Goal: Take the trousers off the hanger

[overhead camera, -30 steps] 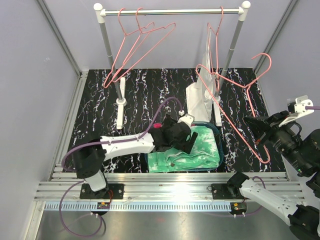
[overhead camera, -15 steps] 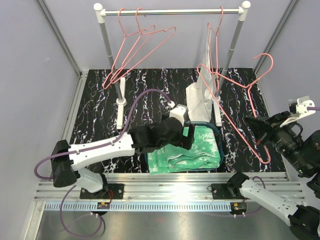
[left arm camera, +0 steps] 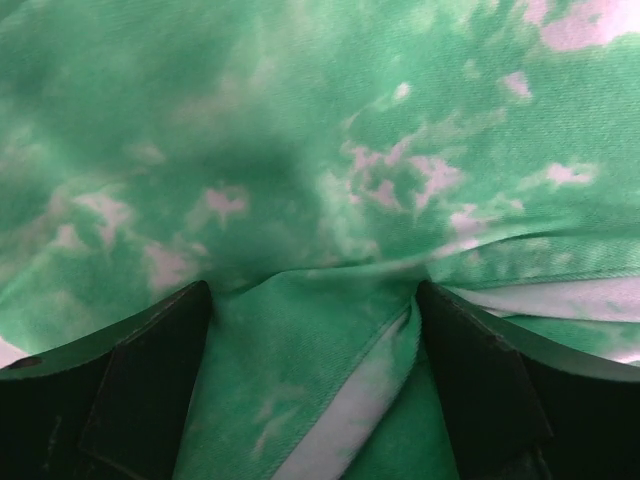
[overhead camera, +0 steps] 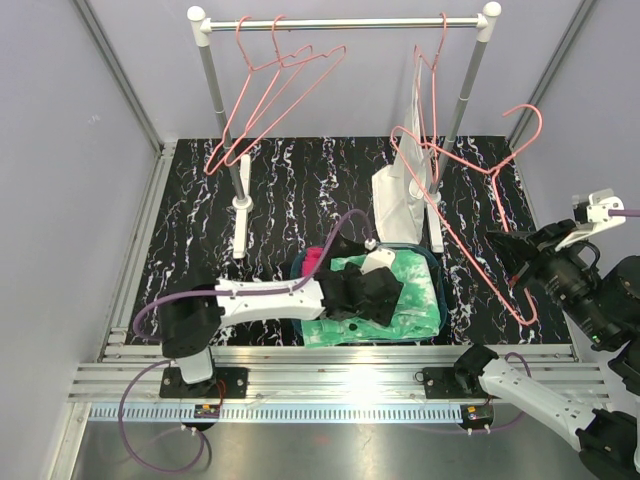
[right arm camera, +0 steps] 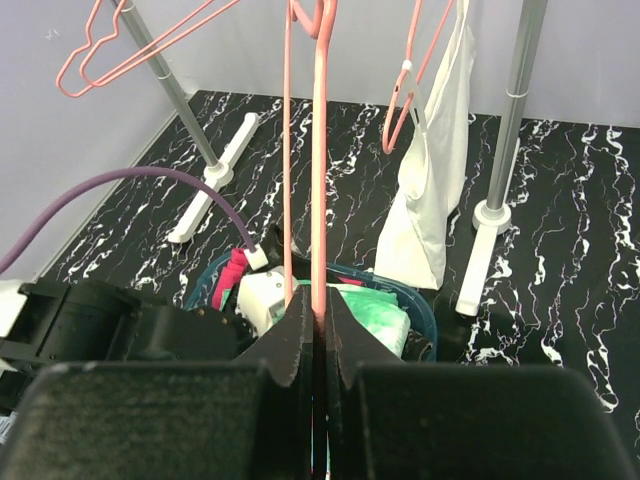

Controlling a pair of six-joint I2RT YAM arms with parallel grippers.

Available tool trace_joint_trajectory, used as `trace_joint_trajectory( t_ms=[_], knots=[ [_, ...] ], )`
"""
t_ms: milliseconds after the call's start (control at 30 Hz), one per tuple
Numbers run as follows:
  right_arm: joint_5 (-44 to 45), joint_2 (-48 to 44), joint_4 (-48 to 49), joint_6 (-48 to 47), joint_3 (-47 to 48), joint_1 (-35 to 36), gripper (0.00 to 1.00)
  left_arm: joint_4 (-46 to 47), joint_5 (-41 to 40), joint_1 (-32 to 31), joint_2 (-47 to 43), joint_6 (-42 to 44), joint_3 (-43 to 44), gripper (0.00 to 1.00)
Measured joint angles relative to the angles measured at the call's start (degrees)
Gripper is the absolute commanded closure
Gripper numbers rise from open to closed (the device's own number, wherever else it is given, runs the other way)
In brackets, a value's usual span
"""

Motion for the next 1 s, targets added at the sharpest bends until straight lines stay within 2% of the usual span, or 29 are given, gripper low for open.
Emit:
trace_joint_trajectory(
  t_ms=[133, 467, 667, 767, 1000],
  knots=[
    [1.42, 0.31, 0.31, 0.31, -0.46, 0.00, 1.00, 1.68, -3.69, -1.57, 1.68, 0.00, -0.22, 0.12],
    [3.04, 0.00, 3.67, 0.17, -3.34, 0.00, 1.00, 19.98, -17.64, -6.84, -2.32, -0.48, -12.87, 0.10],
    [2.73, 2.64, 5.97, -1.84, -1.44, 0.00, 1.00, 29.20, -20.31, -8.02, -6.14, 1.05, -18.93, 0.01],
    [3.78, 6.82, 7.78, -3.98, 0.90, 0.00, 1.00, 27.56, -20.48, -8.37, -10.71, 1.31, -20.81, 0.01],
    [6.75, 16.55, 12.59, -7.43, 2.67, 0.00, 1.00, 14.16, -23.67, -8.90, -29.29, 4.07, -20.02, 0.01]
  ],
)
